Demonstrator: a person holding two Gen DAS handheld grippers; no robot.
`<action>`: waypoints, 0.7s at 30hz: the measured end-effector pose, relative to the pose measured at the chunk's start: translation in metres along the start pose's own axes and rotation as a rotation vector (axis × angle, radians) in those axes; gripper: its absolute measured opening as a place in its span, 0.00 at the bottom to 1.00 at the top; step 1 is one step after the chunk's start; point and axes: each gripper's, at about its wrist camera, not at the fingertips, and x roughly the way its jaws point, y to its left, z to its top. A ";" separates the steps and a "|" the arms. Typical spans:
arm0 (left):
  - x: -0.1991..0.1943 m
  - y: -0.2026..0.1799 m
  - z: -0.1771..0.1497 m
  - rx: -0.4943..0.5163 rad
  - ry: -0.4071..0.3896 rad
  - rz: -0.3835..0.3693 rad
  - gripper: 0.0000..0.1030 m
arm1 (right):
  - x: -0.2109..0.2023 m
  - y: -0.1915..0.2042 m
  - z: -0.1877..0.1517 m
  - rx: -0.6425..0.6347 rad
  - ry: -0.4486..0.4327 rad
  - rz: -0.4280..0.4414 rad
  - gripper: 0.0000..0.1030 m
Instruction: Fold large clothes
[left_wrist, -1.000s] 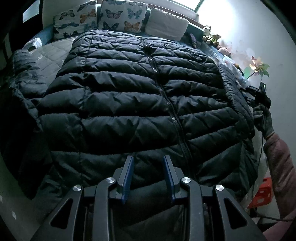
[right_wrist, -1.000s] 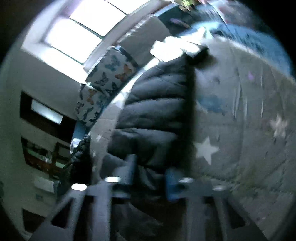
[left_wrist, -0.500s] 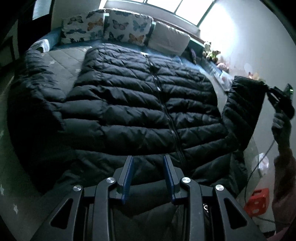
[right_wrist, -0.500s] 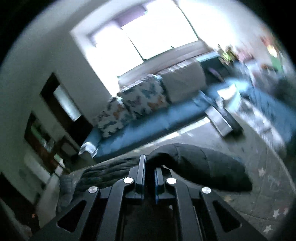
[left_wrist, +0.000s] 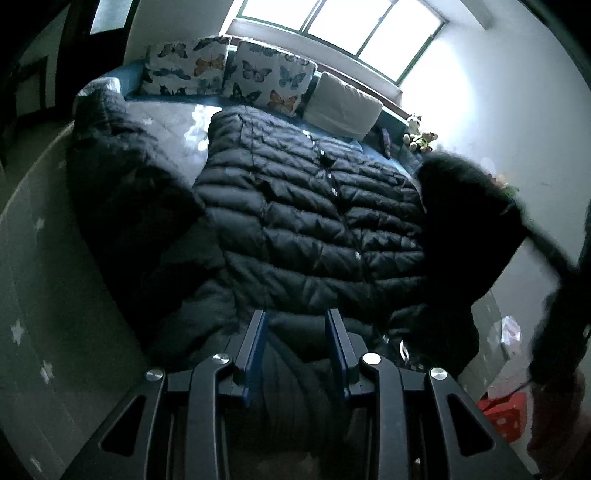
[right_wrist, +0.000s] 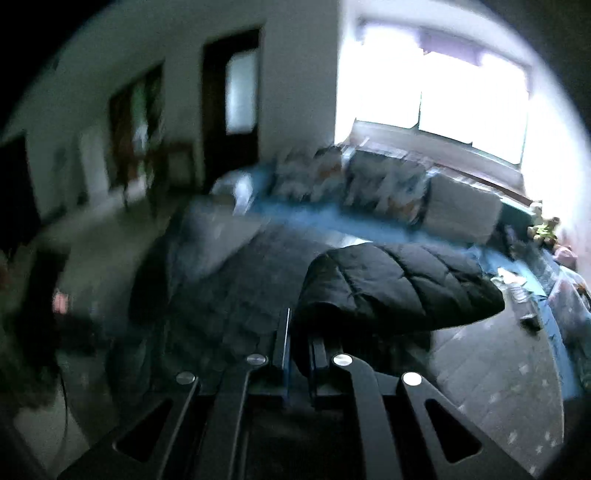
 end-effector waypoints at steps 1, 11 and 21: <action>0.001 0.001 -0.005 -0.003 0.008 -0.005 0.34 | 0.012 0.011 -0.006 -0.027 0.043 0.008 0.09; 0.016 -0.003 -0.025 -0.010 0.048 -0.035 0.34 | 0.064 0.054 -0.049 -0.206 0.228 0.041 0.16; 0.006 -0.016 -0.004 0.026 0.006 -0.039 0.34 | 0.032 0.036 -0.060 -0.141 0.207 0.143 0.16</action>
